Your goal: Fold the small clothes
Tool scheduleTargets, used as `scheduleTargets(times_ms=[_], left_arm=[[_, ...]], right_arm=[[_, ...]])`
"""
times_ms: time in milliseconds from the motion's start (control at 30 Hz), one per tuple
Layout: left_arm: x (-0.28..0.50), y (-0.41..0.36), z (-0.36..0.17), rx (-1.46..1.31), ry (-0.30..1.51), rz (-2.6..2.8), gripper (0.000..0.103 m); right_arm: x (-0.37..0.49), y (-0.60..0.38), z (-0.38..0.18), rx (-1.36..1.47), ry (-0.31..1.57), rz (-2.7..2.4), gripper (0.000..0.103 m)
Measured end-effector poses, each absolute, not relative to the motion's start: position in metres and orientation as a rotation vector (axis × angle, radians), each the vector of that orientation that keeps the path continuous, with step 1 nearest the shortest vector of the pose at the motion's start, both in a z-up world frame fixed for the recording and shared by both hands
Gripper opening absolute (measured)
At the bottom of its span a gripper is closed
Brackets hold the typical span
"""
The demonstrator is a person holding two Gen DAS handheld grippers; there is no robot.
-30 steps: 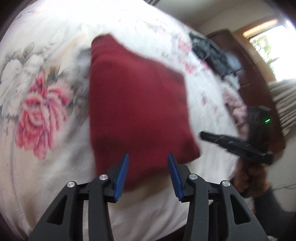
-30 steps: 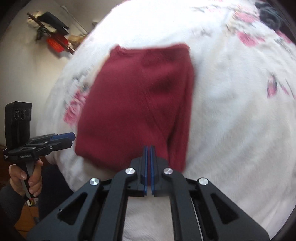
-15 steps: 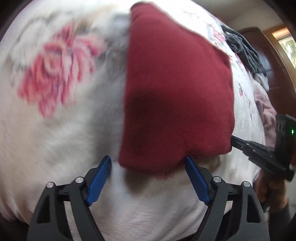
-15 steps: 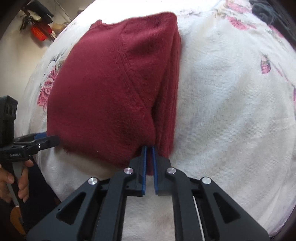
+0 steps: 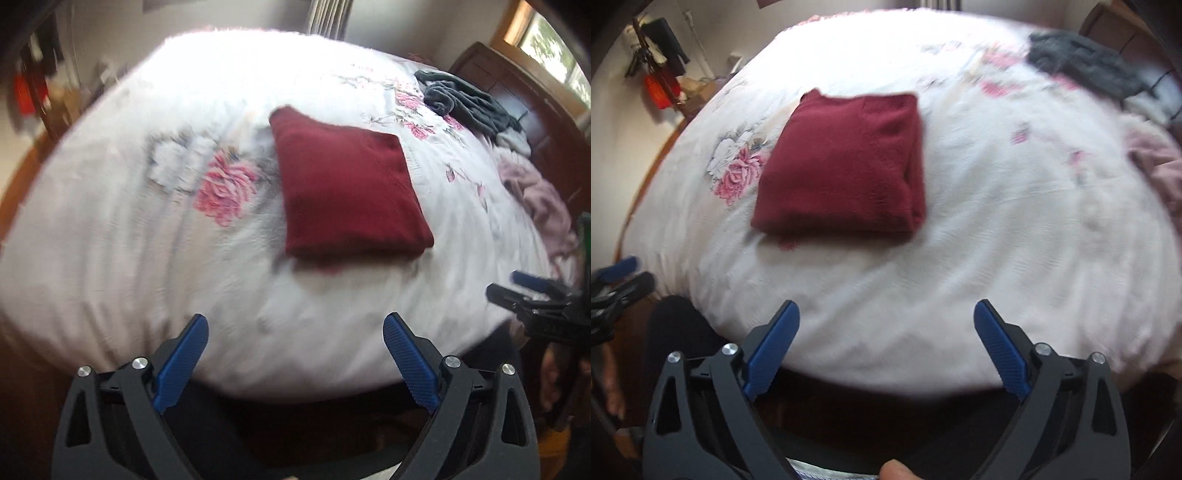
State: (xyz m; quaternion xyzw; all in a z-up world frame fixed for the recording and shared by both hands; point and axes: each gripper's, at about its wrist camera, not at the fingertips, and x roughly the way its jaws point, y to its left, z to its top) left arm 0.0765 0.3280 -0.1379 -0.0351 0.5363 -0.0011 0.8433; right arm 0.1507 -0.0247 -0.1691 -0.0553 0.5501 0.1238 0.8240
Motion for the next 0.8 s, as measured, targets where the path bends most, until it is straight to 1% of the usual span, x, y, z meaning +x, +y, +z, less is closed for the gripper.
scheduleTargets(times_ms=[167,267,533,700,800], left_arm=[[0.04,0.316,-0.095,-0.034,1.11,0.051,0.096],[0.026,0.313,-0.064,-0.072,1.051,0.027,0.096],[0.007,0.316,0.026,-0.16,0.973,-0.004,0.096],[-0.001,0.303,0.064,-0.088,0.934,0.02,0.096],[-0.003,0.294,0.072,-0.064,0.935,0.01,0.096]], right_arm=[[0.112,-0.015,-0.127,-0.186,1.058,0.239,0.098],[0.098,-0.009,-0.096,-0.178,1.028,0.276,0.098],[0.076,-0.007,-0.003,-0.151,0.981,0.297,0.1],[0.067,-0.004,0.031,-0.19,0.938,0.232,0.1],[0.062,-0.005,0.045,-0.19,0.918,0.213,0.1]])
